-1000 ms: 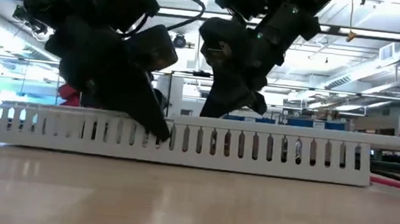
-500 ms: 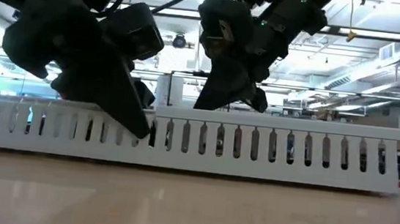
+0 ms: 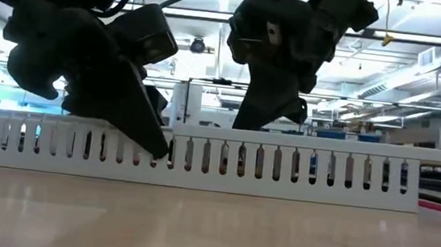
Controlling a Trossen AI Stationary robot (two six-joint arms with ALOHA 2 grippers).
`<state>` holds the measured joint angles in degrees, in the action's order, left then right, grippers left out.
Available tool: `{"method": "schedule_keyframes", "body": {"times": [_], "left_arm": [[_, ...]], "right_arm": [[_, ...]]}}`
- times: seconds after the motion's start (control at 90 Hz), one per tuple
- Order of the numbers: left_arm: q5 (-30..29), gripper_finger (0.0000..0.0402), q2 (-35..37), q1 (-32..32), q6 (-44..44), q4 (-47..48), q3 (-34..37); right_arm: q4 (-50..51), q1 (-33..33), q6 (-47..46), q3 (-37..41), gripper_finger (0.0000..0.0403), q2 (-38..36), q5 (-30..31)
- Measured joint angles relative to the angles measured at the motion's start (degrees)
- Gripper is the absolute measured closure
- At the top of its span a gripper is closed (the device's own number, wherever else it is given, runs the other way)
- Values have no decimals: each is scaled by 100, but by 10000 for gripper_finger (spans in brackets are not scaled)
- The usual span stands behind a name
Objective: Ziptie cables
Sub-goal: Close the white cable duct cover
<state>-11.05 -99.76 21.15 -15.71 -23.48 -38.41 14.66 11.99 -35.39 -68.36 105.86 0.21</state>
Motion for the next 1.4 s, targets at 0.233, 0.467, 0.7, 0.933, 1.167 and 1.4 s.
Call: {"method": "schedule_keyframes", "body": {"times": [0.233,0.467,0.7,0.933,1.167,1.4], "left_arm": [[-15,154,1,-7,64,47,-1],[-87,154,2,-98,328,57,-4],[-66,154,8,-96,518,166,4],[-30,154,8,-96,932,165,11],[-97,154,8,-92,757,239,11],[-115,154,8,-52,513,271,11]], "right_arm": [[-216,-73,-72,0,403,0,160],[-1112,-336,875,-4,403,0,219],[-1763,-766,1093,-4,403,-2,-308],[-2266,-731,859,-4,403,-7,-246],[-1910,-229,1296,-4,403,-55,-349],[-845,92,1420,-4,403,-75,429]]}}
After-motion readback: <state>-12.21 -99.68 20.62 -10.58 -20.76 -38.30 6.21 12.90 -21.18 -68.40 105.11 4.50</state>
